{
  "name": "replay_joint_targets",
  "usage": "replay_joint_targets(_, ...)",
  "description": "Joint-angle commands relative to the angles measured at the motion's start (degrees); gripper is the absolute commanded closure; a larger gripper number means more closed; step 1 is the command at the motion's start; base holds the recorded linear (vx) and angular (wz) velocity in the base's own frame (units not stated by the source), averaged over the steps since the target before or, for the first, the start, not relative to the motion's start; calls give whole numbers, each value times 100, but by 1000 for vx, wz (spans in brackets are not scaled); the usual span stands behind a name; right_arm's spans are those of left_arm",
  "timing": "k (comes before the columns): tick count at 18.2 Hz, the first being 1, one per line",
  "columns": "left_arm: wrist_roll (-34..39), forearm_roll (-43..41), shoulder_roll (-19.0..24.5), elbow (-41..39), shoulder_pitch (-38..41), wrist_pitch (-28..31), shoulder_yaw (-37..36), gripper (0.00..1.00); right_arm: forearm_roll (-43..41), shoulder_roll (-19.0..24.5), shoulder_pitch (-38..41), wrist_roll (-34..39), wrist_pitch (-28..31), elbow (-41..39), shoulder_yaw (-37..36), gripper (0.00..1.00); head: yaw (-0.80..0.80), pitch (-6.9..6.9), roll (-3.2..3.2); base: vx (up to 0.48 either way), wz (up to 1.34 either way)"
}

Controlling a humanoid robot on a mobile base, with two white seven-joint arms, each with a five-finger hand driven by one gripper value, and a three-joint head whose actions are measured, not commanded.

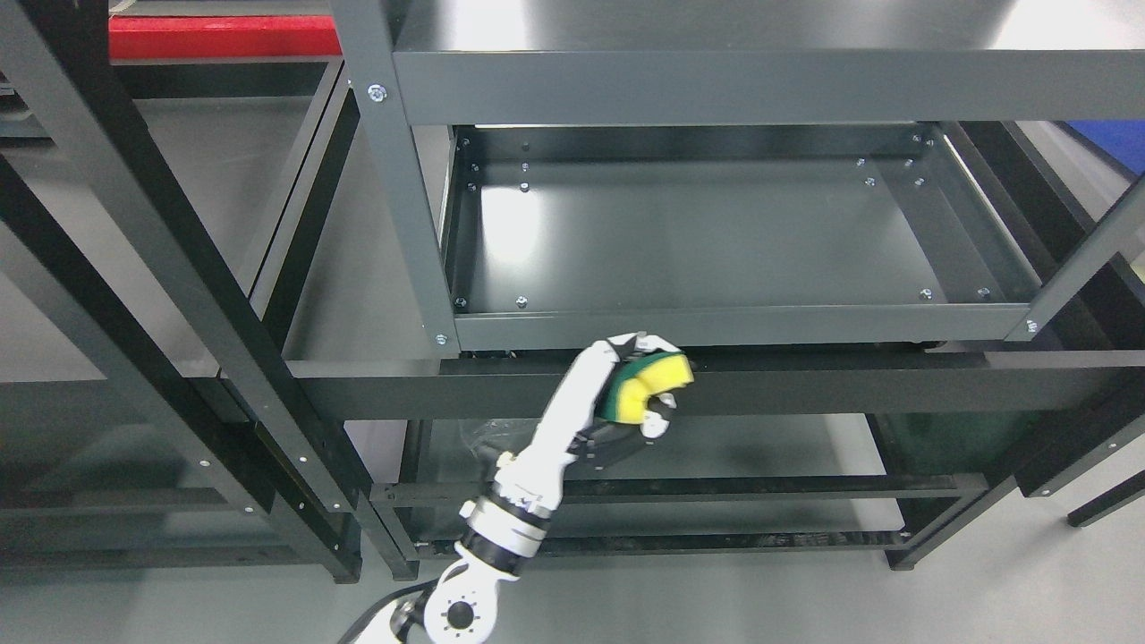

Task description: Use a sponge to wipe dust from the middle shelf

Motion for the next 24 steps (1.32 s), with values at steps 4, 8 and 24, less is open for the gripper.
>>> replay_joint_targets(4,-32,818,85,-800,601,362,2117,100,0,-100,3,1,-1,-100,8,0,0,0,0,0,0)
replay_joint_targets(8,-32,863,85,-800,575,424,2092,100,0,-100,3,1,-1,-100,-1,0,0,0,0,0,0)
replay_joint_targets(24,-41,863,85,-835,557,424,1538,100,0,-100,3,1,-1,-100,-1,0,0,0,0,0,0)
